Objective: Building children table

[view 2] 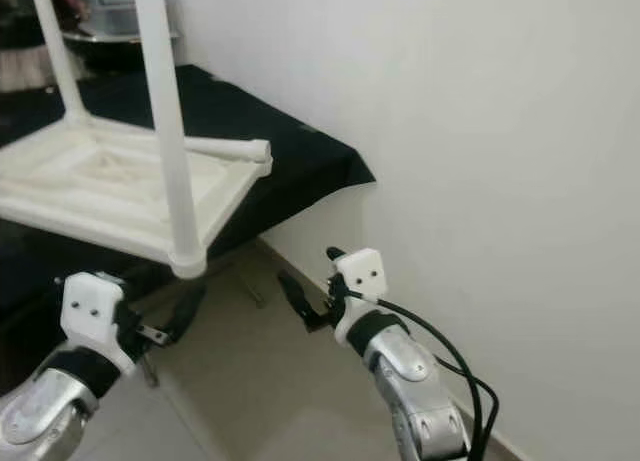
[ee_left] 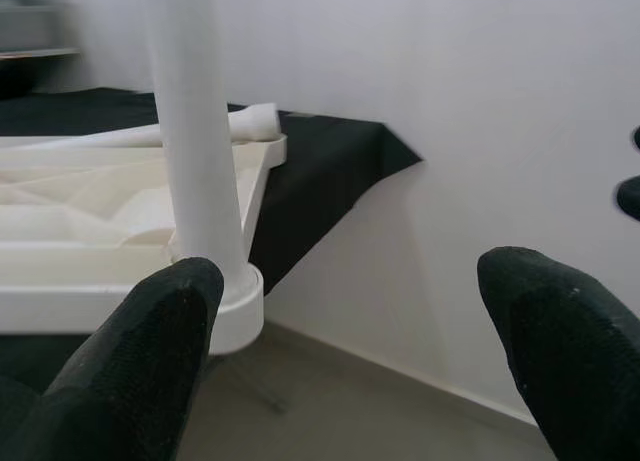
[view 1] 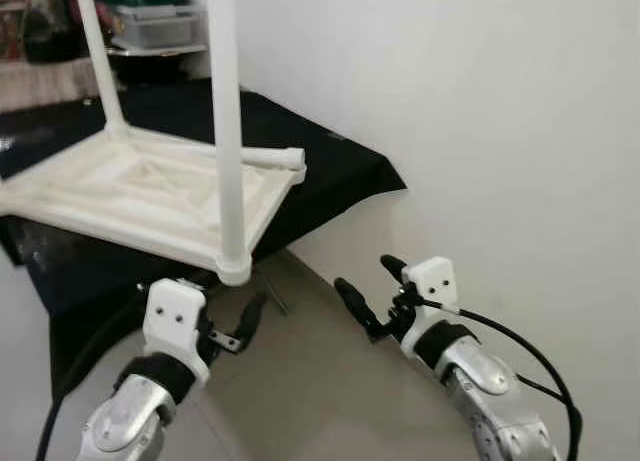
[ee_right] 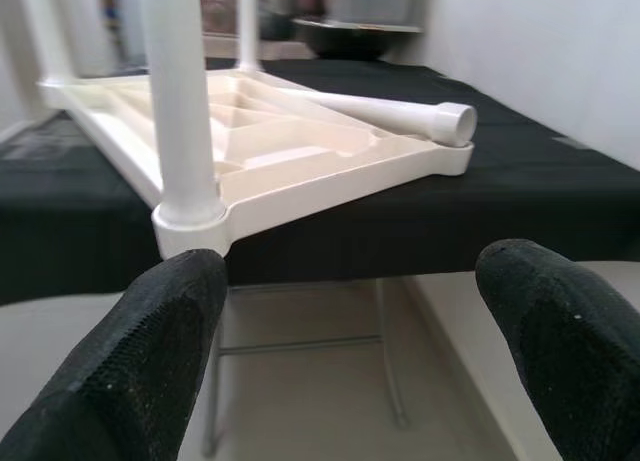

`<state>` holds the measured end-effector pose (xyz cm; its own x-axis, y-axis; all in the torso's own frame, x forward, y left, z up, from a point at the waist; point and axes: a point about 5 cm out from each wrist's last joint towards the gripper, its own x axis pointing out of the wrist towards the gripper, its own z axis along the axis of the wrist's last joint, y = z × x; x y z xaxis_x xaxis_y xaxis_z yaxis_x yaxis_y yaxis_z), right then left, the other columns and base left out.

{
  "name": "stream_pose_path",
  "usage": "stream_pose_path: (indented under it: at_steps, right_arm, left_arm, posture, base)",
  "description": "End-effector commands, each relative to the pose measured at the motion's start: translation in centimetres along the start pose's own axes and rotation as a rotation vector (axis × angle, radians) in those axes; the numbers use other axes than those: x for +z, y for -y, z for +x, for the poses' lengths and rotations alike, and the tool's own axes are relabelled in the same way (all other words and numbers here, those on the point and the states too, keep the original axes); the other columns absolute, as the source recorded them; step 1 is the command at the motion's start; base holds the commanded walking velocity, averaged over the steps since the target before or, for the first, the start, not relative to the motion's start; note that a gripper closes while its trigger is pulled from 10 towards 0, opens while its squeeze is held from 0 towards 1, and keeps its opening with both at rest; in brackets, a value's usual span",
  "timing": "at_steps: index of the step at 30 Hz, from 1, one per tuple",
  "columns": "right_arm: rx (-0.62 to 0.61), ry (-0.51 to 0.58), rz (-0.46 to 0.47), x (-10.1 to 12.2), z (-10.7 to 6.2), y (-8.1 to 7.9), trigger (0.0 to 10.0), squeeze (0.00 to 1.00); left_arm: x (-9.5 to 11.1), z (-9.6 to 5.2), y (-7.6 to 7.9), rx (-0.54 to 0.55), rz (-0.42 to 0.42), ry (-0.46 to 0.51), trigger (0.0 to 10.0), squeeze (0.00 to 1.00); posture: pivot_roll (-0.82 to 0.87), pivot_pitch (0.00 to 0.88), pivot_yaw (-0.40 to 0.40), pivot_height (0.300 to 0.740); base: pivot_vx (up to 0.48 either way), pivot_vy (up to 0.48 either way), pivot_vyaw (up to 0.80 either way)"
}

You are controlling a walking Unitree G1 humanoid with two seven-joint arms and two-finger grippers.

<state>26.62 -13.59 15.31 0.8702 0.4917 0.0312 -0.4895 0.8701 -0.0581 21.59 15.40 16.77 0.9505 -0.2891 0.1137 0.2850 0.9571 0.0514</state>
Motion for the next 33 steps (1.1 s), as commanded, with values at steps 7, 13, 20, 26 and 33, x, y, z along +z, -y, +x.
stream_pose_path:
  at_steps: [7, 13, 20, 26, 33]
  right_arm:
    - [0.011, -0.015, -0.017, -0.2, -0.2, 0.1, 10.0, 0.0]
    - [0.023, -0.017, -0.025, -0.2, -0.2, 0.1, 10.0, 0.0]
    - [0.035, -0.016, -0.03, -0.1, -0.1, 0.2, 10.0, 0.0]
    - [-0.002, -0.011, -0.053, 0.2, 0.0, 1.3, 10.0, 0.0]
    - [-0.061, -0.02, -0.063, 0.2, 0.0, 2.5, 10.0, 0.0]
  left_arm:
    - [-0.2, 0.1, 0.3, -0.012, 0.001, -0.013, 10.0, 0.0]
    - [-0.2, 0.1, 0.4, -0.017, 0.004, -0.01, 10.0, 0.0]
    - [-0.1, 0.1, 0.4, -0.021, 0.008, -0.008, 10.0, 0.0]
    - [0.1, 0.1, 0.3, -0.003, 0.045, -0.007, 10.0, 0.0]
    - [0.2, 0.0, 0.1, 0.007, 0.034, -0.014, 10.0, 0.0]
  posture:
    - [0.0, 0.046, -0.062, 0.74]
    - [0.0, 0.047, -0.063, 0.74]
    - [0.0, 0.047, -0.063, 0.74]
    - [0.0, 0.048, -0.063, 0.74]
    - [0.0, 0.046, -0.062, 0.74]
  base:
    - [0.0, 0.0, 0.8]
    - [0.0, 0.0, 0.8]
    - [0.0, 0.0, 0.8]
    - [0.0, 0.0, 0.8]
    - [0.0, 0.0, 0.78]
